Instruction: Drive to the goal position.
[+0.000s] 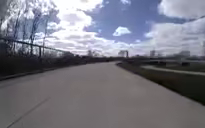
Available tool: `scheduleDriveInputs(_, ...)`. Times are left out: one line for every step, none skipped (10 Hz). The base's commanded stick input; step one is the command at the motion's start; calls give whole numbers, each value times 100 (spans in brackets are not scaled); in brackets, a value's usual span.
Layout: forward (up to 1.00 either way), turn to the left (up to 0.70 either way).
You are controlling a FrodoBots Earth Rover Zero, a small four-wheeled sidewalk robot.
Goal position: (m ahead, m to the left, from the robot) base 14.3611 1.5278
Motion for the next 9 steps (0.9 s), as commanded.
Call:
scheduleDriveInputs(100,0)
scheduleDriveInputs(100,0)
scheduleDriveInputs(100,0)
scheduleDriveInputs(100,0)
scheduleDriveInputs(100,0)
scheduleDriveInputs(100,0)
scheduleDriveInputs(100,0)
scheduleDriveInputs(100,0)
scheduleDriveInputs(100,0)
